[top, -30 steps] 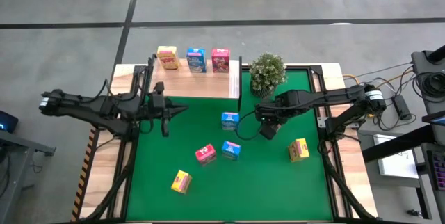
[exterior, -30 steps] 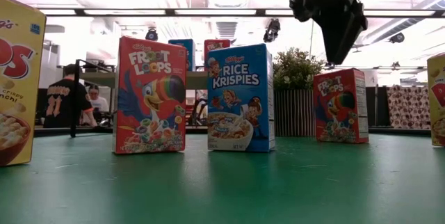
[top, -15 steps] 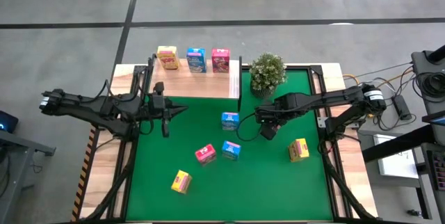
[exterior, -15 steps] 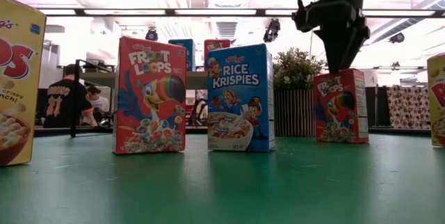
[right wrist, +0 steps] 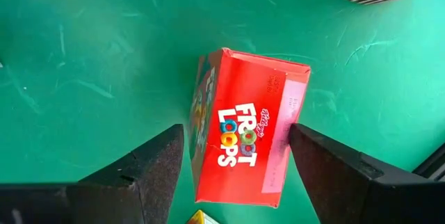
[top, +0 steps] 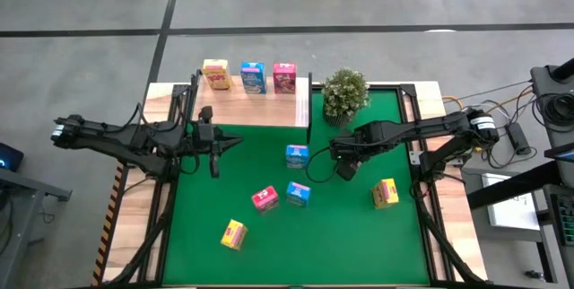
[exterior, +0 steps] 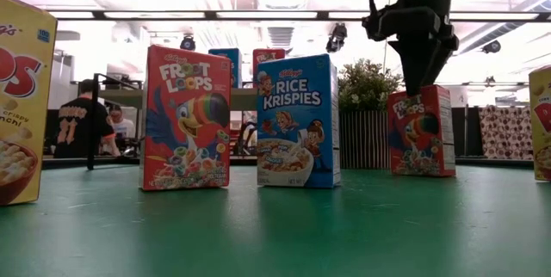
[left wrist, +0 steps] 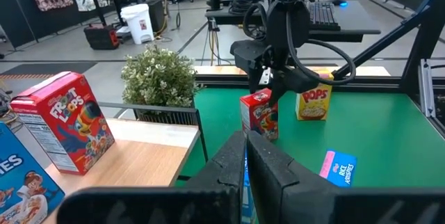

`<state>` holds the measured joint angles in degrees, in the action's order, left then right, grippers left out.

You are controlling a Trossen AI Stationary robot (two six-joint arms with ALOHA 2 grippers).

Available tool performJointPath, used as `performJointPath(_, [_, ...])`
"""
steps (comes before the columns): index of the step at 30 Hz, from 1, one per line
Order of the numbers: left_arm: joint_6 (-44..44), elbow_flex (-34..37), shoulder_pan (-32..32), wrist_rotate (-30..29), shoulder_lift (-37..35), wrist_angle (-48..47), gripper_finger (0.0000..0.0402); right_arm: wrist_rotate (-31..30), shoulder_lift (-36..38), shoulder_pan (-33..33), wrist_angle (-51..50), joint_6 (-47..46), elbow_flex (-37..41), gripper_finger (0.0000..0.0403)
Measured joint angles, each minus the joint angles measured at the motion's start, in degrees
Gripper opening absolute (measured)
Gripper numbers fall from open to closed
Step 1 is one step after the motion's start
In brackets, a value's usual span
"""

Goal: Stack cereal on shelf
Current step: Put the right red cereal box on the shelf aligned with the other red cereal box

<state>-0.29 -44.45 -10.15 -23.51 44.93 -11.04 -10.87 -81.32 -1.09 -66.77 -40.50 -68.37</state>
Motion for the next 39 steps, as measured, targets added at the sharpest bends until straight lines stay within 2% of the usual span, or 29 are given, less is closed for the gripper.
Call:
performJointPath(11, [0.82,0.02,0.00,0.02,-0.02,1.68,0.0000,-1.14,0.59,0.01,-3.41,0.63,-3.02,0.0254])
performJointPath(26, [1.06,0.02,0.00,0.04,0.66,1.63,0.0000,-1.16,0.46,0.01,0.32,1.22,1.65,0.0253])
performJointPath(39, [1.07,0.02,0.01,0.04,1.92,1.61,0.0000,-0.70,0.46,0.01,0.74,1.50,1.37,0.0193])
